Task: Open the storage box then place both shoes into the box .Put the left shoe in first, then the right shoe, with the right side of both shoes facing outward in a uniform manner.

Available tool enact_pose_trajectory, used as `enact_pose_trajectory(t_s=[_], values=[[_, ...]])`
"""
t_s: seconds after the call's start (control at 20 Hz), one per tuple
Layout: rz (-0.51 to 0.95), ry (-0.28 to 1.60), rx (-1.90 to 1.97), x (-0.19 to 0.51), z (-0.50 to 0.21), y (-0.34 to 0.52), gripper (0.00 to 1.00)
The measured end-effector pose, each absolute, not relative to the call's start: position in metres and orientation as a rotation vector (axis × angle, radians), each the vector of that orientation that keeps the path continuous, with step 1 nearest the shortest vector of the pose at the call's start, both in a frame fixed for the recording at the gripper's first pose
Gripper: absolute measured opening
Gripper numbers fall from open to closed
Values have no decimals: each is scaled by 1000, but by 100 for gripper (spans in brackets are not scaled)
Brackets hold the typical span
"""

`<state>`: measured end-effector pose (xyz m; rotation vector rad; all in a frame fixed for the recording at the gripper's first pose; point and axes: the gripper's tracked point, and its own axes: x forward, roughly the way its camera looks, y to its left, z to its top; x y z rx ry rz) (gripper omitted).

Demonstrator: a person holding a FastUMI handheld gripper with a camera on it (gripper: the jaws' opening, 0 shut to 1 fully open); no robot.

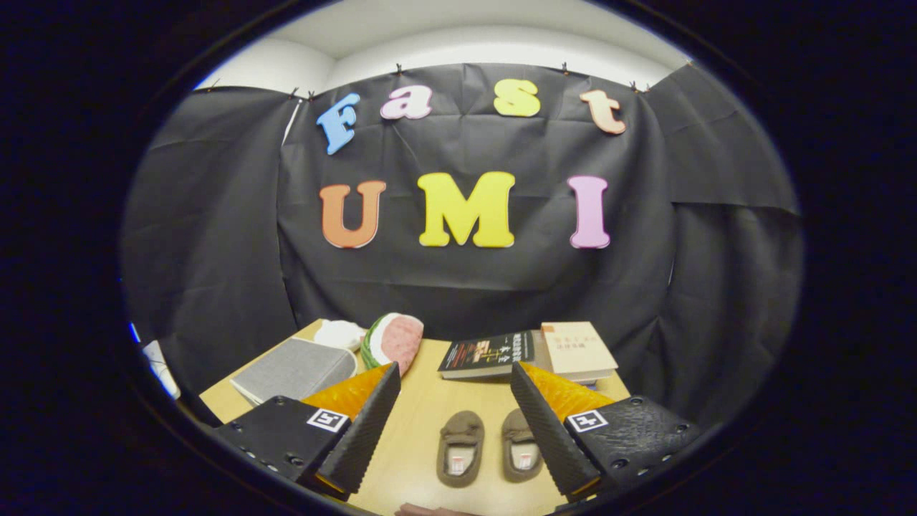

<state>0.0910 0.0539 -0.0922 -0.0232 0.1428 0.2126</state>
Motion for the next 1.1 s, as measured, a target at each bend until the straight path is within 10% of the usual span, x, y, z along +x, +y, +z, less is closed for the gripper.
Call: enact_pose_trajectory(t_s=[1.1], values=[[635, 792, 275, 119, -269, 276, 96]])
